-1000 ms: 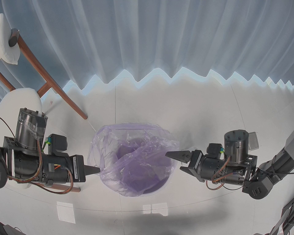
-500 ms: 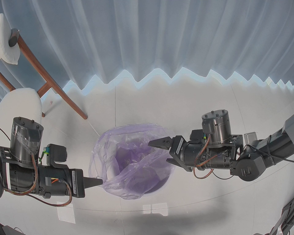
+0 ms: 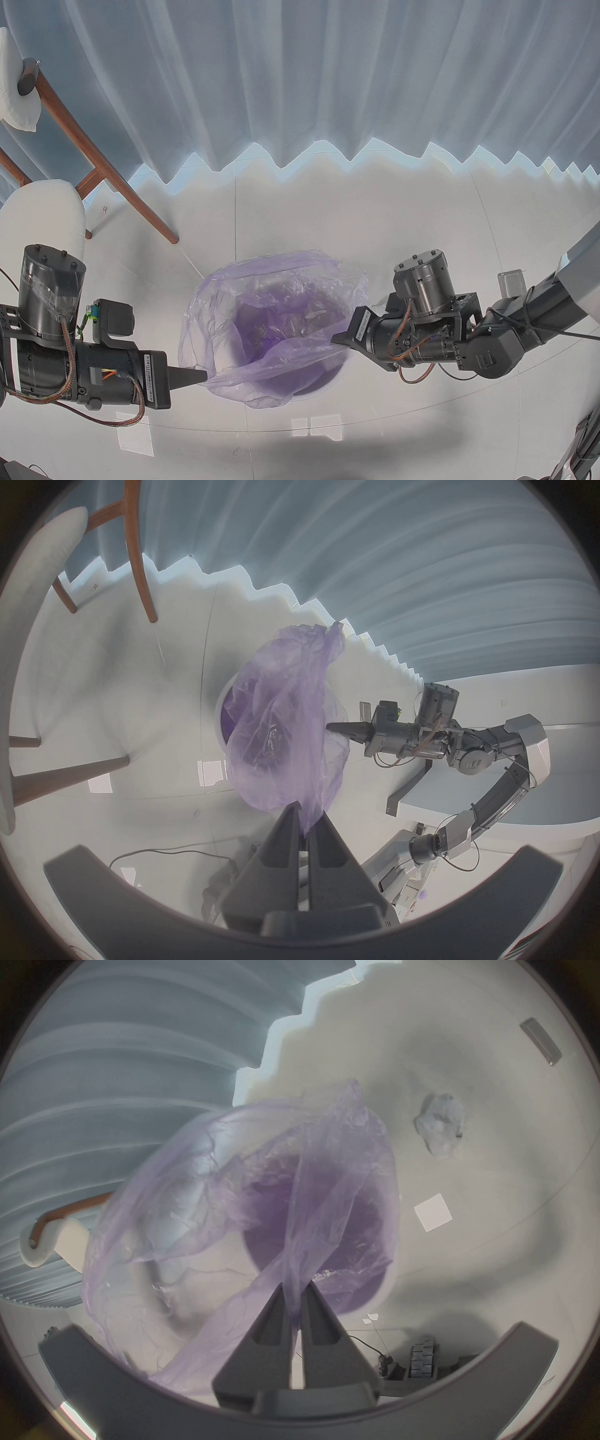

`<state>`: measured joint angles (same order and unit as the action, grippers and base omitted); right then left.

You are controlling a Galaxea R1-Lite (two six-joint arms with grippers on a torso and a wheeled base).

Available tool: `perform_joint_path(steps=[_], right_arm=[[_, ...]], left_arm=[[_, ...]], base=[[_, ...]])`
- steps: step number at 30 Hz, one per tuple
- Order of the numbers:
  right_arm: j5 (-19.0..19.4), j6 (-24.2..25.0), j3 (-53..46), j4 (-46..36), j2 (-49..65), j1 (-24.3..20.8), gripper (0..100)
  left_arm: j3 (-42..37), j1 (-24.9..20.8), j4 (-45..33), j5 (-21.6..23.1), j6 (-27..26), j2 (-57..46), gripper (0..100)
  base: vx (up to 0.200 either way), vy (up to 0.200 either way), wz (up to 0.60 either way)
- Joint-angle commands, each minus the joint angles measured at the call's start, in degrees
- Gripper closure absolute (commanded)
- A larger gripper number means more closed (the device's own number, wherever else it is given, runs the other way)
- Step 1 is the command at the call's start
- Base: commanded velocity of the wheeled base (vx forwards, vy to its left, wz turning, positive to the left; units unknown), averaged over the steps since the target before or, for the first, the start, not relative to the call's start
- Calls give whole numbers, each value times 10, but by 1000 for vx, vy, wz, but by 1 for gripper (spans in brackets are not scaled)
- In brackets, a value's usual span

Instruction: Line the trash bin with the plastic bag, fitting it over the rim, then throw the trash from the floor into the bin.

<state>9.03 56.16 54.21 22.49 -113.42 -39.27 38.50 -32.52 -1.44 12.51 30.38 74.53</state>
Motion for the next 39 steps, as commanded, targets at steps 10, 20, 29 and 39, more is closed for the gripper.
perform_joint_path(steps=[10,20,29,39], right_arm=[[1,-11,-152,3,50,-1,100],[2,-36,-152,61,-35,-24,100],[-26,-81,-154,84,-96,-36,100],[-75,-107,-159,115,-150,-31,100]], left_arm=[[-32,29,1,-5,-33,105,100],[-40,120,87,-6,-97,291,100],[-57,113,171,-28,-98,403,100],[-62,115,209,-52,-116,465,100]], base=[[0,0,0],[0,0,0],[0,0,0],[0,0,0]])
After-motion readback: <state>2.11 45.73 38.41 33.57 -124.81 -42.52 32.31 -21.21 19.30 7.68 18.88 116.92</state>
